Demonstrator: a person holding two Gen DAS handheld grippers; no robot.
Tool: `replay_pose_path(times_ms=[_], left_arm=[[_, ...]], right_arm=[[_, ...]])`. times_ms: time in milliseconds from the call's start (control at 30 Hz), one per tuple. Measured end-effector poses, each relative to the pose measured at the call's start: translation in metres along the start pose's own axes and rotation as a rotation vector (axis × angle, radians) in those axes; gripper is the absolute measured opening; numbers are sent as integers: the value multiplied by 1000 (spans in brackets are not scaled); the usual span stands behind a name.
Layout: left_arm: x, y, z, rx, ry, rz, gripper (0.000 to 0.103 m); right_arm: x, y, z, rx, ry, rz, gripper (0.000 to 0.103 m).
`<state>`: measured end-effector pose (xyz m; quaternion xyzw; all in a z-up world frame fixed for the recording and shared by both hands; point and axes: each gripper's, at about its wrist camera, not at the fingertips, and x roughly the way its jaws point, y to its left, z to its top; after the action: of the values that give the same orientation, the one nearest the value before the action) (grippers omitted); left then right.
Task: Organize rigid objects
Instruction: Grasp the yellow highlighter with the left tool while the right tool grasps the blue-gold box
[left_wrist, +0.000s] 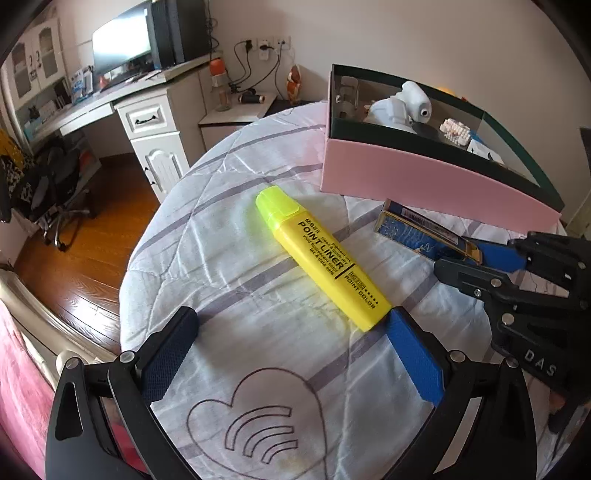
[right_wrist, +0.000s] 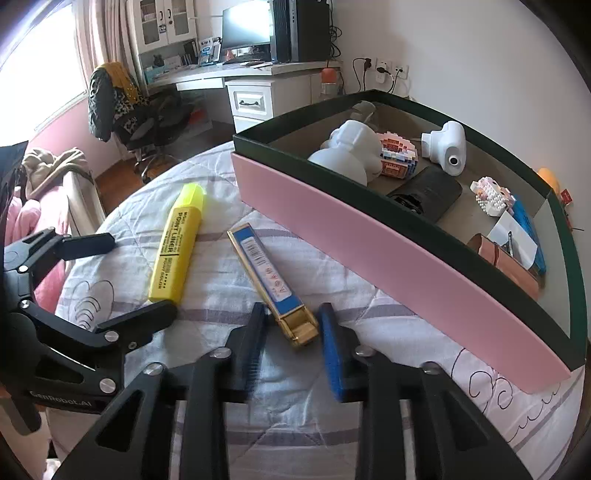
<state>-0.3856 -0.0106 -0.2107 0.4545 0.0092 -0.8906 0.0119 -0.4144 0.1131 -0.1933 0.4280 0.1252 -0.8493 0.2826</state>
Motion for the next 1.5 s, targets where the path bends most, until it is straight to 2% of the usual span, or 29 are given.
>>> replay_pose_path(times_ms=[267, 567, 633, 767, 900, 1033, 1133, 1300, 1367, 1467, 1500], left_arm=[[8, -13, 6, -25, -7, 63, 102], [11, -13, 11, -52, -6, 83, 102], [12, -17, 12, -40, -13, 92, 100], [10, -22, 13, -21, -35, 68, 80], [6, -23, 12, -5, -52, 39, 52], [1, -20, 8, 15, -52, 33, 40], [-3, -15, 3, 18, -51, 42, 39], [-13, -2, -10, -3, -51, 97, 41], [-16, 3, -12, -27, -52, 76, 41], [-14, 2, -9, -34, -49, 81, 47], [-13, 1, -8, -39, -49, 84, 53]], right_arm=[[-4, -8, -5, 63, -17, -44, 21], [-6, -10, -7, 78, -20, -58, 21], [-7, -10, -8, 81, -18, -62, 21], [-5, -8, -8, 79, -18, -69, 21], [-6, -8, -8, 82, -17, -71, 21], [-6, -9, -8, 87, -13, -70, 21], [-7, -8, -10, 90, -10, -71, 21], [-9, -7, -12, 93, -2, -78, 21], [-10, -7, -13, 96, -2, -79, 21], [-10, -7, -13, 99, -1, -81, 21], [-10, -6, -13, 99, 0, -82, 21]])
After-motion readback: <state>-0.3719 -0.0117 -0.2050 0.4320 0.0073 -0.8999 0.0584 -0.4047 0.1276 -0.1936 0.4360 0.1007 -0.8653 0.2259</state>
